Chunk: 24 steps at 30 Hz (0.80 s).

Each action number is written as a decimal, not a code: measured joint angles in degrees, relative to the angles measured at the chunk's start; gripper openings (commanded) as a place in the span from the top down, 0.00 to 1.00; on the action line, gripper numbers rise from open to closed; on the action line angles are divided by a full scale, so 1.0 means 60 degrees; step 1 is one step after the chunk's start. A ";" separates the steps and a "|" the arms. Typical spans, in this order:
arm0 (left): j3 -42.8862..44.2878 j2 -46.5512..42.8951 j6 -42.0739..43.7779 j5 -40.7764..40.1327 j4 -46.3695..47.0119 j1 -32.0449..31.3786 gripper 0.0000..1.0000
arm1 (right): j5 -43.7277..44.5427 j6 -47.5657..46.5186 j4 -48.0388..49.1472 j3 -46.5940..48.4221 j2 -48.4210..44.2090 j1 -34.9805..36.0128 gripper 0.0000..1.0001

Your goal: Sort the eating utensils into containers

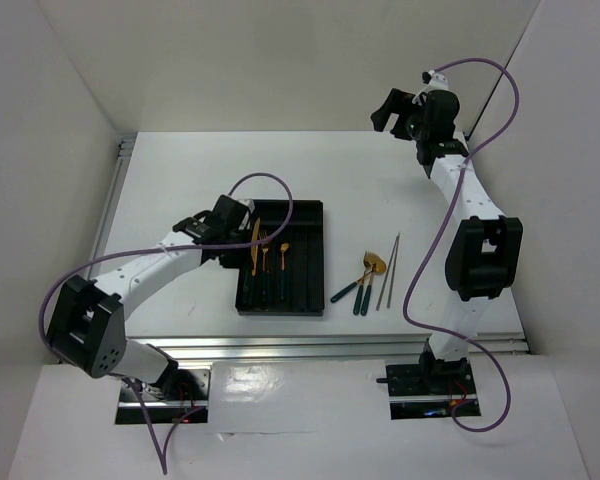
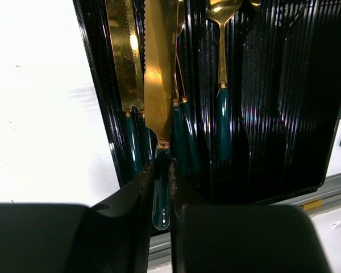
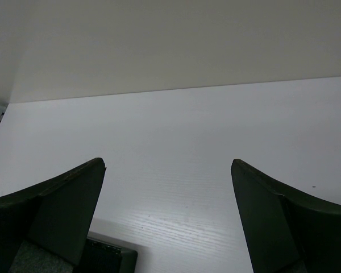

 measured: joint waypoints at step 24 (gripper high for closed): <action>-0.0018 0.1326 -0.1086 -0.0557 -0.0266 0.0000 0.94 | 0.0044 0.0000 -0.0004 0.0073 0.0000 0.0000 0.00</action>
